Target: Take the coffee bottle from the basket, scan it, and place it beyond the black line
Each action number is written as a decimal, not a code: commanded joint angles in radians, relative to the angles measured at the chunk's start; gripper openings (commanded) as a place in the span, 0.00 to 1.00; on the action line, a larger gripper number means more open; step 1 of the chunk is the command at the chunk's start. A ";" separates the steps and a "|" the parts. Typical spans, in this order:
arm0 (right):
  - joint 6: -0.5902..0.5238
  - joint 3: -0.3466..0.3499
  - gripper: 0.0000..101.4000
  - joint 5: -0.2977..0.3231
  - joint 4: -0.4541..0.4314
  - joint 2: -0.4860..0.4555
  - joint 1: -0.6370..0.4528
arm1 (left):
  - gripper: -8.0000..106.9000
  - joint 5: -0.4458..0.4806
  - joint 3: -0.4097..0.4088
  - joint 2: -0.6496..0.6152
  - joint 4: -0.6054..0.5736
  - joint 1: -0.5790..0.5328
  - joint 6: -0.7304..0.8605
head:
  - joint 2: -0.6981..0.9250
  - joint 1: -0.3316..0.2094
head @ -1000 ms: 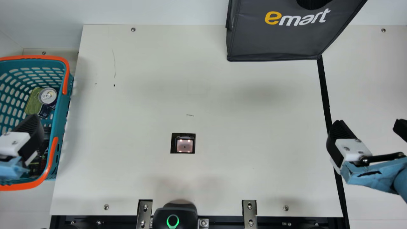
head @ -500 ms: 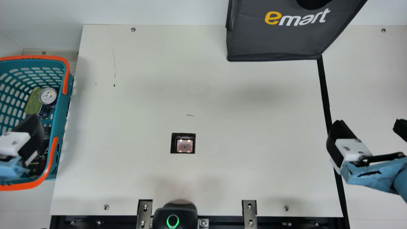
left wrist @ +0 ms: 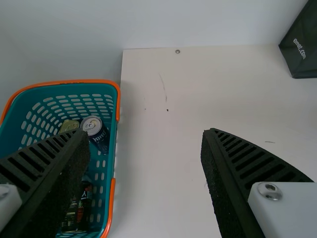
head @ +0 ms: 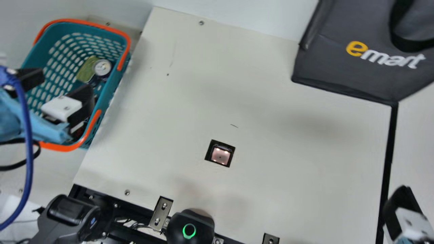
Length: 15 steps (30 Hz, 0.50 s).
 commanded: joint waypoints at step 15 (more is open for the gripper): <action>0.000 0.000 0.90 0.000 0.000 0.000 0.000 | 0.85 -0.001 0.001 0.005 0.013 0.006 -0.015 | 0.010 -0.017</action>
